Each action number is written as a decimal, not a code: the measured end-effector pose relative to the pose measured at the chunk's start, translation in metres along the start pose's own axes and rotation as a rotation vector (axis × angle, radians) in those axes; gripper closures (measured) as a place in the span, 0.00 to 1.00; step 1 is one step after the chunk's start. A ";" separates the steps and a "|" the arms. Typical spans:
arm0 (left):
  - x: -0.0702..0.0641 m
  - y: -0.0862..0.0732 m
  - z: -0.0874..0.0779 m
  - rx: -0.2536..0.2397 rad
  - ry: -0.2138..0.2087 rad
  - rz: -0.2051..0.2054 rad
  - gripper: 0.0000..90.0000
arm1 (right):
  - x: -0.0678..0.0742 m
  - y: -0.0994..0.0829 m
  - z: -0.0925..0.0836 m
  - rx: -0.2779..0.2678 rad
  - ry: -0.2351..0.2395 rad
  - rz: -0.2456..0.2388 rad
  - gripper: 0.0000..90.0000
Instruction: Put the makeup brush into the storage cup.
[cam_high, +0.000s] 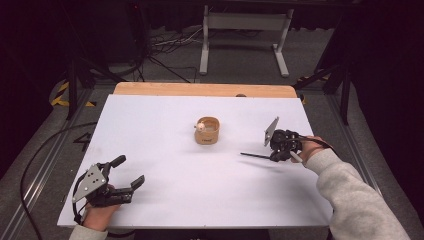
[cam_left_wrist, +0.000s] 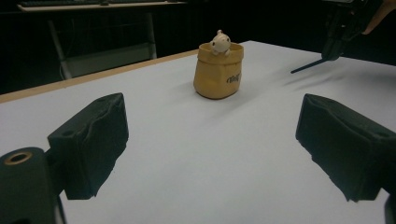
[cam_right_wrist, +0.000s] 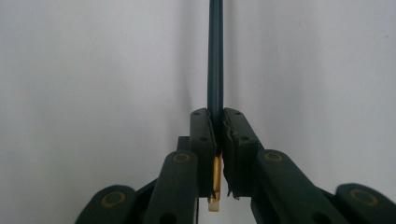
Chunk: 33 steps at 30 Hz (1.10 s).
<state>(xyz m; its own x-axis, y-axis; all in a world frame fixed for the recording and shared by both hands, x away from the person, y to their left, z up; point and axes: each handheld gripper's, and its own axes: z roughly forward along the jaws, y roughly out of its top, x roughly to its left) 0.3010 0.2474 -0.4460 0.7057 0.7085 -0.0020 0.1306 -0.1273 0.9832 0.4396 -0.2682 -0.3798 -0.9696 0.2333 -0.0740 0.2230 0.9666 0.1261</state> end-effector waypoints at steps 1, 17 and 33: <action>0.000 0.000 0.000 0.001 -0.003 0.000 0.12 | 0.000 0.001 -0.001 -0.001 -0.003 -0.006 0.93; -0.004 0.013 0.005 0.040 -0.041 0.017 0.11 | 0.023 0.036 -0.034 -0.023 -0.020 -0.106 0.93; -0.006 0.024 0.019 0.039 -0.109 0.001 0.09 | 0.038 0.080 -0.053 -0.070 -0.029 -0.184 0.93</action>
<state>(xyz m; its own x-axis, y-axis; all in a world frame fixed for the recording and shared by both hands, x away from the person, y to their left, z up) 0.3129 0.2267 -0.4254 0.7773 0.6287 -0.0230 0.1556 -0.1567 0.9753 0.4149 -0.1879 -0.3198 -0.9898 0.0576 -0.1301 0.0341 0.9838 0.1759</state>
